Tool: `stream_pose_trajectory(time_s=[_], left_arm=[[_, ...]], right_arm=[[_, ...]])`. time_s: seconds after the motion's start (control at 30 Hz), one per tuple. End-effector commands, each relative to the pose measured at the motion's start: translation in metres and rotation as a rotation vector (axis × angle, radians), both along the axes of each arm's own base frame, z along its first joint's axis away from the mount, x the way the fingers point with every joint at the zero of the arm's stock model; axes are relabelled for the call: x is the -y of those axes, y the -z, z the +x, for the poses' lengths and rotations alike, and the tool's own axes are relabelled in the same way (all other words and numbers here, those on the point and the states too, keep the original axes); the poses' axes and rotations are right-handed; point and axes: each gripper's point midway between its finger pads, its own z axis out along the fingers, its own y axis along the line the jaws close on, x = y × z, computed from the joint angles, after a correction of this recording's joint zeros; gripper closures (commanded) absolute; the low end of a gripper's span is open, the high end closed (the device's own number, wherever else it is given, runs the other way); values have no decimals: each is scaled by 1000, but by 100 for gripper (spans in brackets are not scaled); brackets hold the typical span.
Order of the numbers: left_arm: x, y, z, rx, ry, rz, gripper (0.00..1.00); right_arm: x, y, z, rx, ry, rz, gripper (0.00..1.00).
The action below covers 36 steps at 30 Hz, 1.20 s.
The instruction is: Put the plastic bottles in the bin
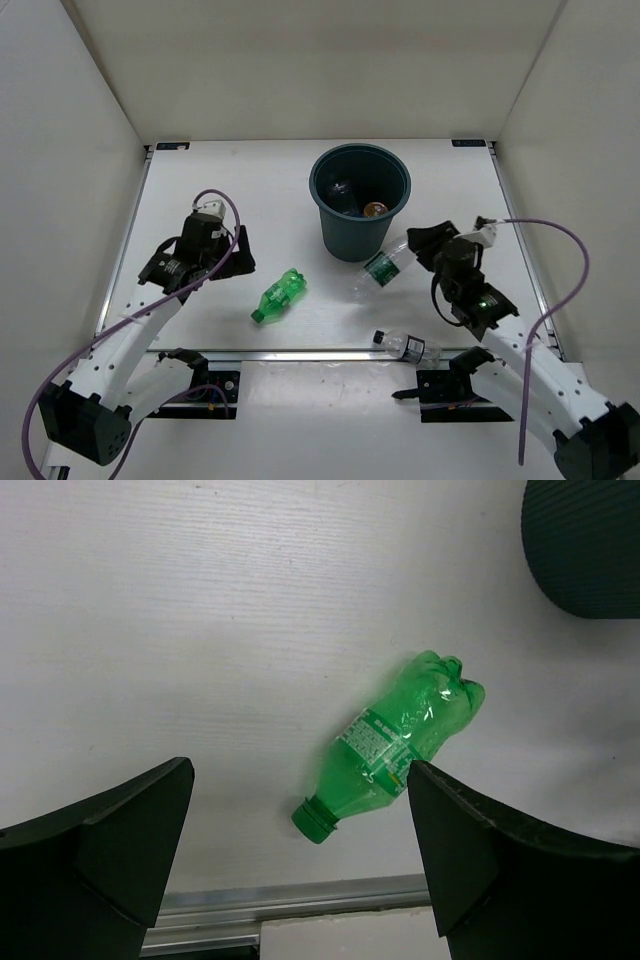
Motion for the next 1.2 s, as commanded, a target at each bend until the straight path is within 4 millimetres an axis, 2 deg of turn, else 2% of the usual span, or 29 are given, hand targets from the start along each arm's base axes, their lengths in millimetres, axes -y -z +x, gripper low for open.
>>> stream_pose_trajectory(time_s=[0.0,0.07,0.13,0.2,0.27,0.3,0.37,0.4,0.43,0.47,0.5,0.53,0.57,0.6,0.67,0.7,0.73,0.77,0.9,0.93,0.97,1.0,1.03,1.07,1.17], left_arm=[[7,-22,19,75,21,-15,1],[9,-19,22,66,33,-4,1],[14,-15,25,50,54,-4,1],[24,-10,26,38,99,-27,1],[32,-1,24,7,141,-30,1],[30,6,24,-10,138,-21,1],[36,12,25,-17,181,-3,1],[36,17,24,-19,193,4,1],[39,21,24,-29,206,-11,1],[42,24,22,-34,230,-17,1],[44,26,23,-34,236,-27,1],[47,26,22,-34,253,-39,2],[49,31,20,-48,276,-35,2],[52,32,20,-46,296,-29,2],[60,38,17,-55,338,-24,1],[62,41,15,-65,350,-13,1],[63,43,14,-70,352,-14,1],[68,44,12,-72,377,-26,1],[73,54,5,-104,423,-42,1],[75,57,3,-116,434,-39,1],[76,61,1,-124,441,-38,1],[81,64,0,-133,462,-32,1],[83,70,0,-150,475,-20,1],[84,71,0,-157,479,-6,1],[87,89,-3,-228,508,41,1]], right_arm=[[64,-46,2,112,221,-107,100],[92,-65,-4,161,293,-197,100],[124,-102,-7,217,396,-266,100],[141,-136,-5,283,433,-351,100],[150,-188,-3,381,463,-433,100],[153,-196,2,386,468,-487,100],[151,-244,6,526,503,-518,100],[144,-265,9,587,509,-523,100],[135,-277,17,612,500,-529,100],[127,-304,15,681,495,-525,100],[116,-304,31,679,459,-544,100],[98,-318,45,715,395,-544,100],[84,-334,50,757,332,-525,100],[71,-326,72,740,284,-513,100],[39,-327,102,747,186,-502,100],[26,-332,105,761,162,-496,100],[12,-316,118,726,123,-514,100],[1,-310,129,715,91,-513,100],[-40,-270,149,642,-48,-464,98],[-49,-265,150,635,-67,-484,92],[-53,-254,155,610,-63,-512,75],[-62,-254,155,607,-88,-515,68],[-65,-248,157,587,-104,-524,54],[-65,-251,159,588,-111,-506,40],[-55,-255,157,580,-122,-498,14]])
